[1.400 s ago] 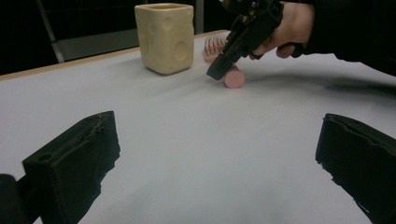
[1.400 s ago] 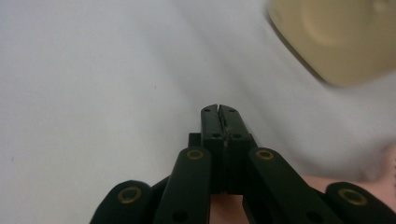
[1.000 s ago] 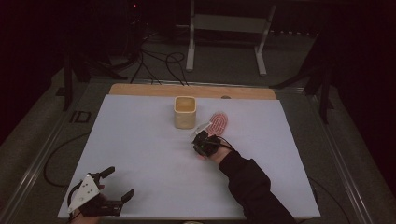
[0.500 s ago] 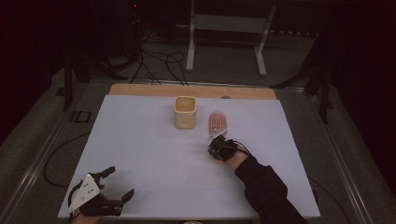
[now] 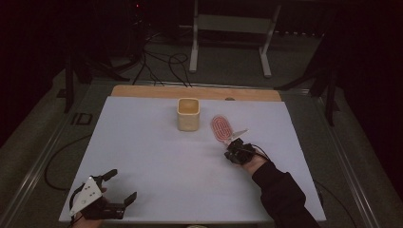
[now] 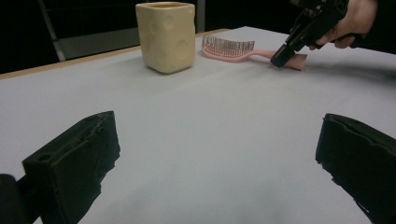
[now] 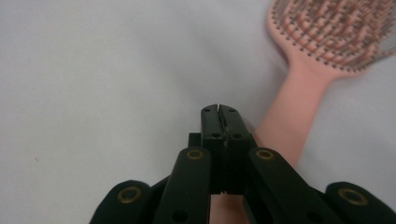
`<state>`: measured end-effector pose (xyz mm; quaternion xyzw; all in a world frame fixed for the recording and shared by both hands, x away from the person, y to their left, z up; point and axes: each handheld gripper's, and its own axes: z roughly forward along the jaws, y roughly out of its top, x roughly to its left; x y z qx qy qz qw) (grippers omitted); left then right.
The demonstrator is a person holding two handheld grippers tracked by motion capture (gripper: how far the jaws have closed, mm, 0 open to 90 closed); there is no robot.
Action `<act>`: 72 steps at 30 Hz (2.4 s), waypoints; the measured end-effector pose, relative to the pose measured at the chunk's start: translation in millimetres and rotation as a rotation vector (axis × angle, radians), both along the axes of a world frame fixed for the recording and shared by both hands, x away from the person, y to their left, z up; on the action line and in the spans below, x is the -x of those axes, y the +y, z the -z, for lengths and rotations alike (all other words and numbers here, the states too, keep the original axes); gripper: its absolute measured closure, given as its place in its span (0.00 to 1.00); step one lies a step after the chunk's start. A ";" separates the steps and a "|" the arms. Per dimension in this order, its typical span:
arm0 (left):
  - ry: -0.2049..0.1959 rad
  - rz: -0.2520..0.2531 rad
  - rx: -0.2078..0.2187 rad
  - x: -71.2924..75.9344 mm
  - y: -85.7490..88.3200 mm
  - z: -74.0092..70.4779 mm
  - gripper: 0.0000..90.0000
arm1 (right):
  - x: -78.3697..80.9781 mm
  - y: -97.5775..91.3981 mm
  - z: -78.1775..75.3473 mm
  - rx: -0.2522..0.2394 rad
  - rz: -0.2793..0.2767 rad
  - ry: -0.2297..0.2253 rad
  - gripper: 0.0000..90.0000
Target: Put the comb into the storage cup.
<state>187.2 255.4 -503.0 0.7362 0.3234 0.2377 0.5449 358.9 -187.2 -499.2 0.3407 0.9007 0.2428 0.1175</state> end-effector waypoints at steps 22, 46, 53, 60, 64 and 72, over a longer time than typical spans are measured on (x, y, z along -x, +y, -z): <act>0.000 -0.001 -0.001 -0.5 -0.3 0.3 0.00 | -6.0 -41.7 -2.3 0.008 0.073 -0.009 1.00; 0.002 0.001 -0.003 -0.8 -0.2 0.4 0.00 | -7.7 -41.8 -38.9 -0.001 -0.017 0.011 0.56; 0.002 0.002 0.000 -1.0 -0.4 0.3 0.00 | -13.1 -43.3 -40.4 0.010 -0.003 0.045 0.25; 0.002 0.000 -0.003 -1.3 -0.5 0.4 0.00 | -19.3 -43.1 -43.6 0.019 0.007 0.066 0.09; 0.003 0.002 -0.002 -1.2 -0.3 0.6 0.00 | -24.0 -42.8 -46.8 0.036 0.008 0.090 0.09; 0.006 0.001 0.001 -1.3 -0.4 0.8 0.00 | -34.9 -41.6 -51.3 0.088 0.040 0.095 0.09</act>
